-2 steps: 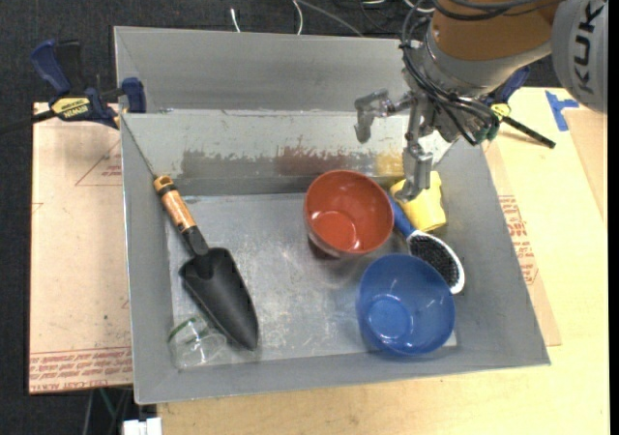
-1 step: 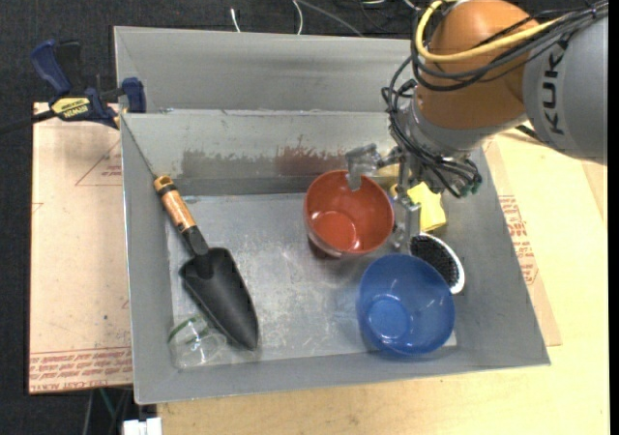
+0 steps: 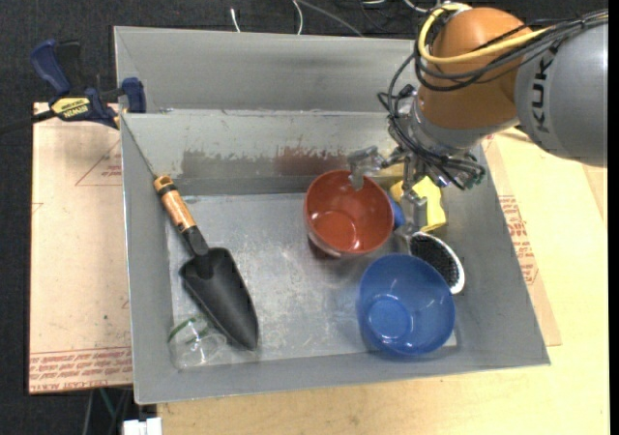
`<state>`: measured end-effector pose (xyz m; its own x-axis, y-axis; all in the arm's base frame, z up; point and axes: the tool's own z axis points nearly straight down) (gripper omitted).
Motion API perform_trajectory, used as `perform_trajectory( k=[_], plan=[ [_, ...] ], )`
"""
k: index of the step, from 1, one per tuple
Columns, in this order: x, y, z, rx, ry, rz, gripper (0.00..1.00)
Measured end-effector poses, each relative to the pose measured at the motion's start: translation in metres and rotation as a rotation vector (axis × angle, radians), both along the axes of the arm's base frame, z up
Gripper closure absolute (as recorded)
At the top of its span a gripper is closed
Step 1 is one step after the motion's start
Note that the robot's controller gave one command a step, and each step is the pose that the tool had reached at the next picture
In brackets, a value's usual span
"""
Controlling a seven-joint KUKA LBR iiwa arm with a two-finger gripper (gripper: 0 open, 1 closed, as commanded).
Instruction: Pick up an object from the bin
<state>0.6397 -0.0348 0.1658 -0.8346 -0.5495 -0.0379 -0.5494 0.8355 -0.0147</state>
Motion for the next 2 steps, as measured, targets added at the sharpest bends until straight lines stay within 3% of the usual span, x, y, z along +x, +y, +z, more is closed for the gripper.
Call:
perform_trajectory(
  k=[1, 2],
  plan=[
    [-0.068, 0.035, -0.005, -0.001, 0.013, 0.112, 0.00],
    [-0.018, 0.017, -0.058, 0.007, -0.001, -0.042, 1.00]
  ],
)
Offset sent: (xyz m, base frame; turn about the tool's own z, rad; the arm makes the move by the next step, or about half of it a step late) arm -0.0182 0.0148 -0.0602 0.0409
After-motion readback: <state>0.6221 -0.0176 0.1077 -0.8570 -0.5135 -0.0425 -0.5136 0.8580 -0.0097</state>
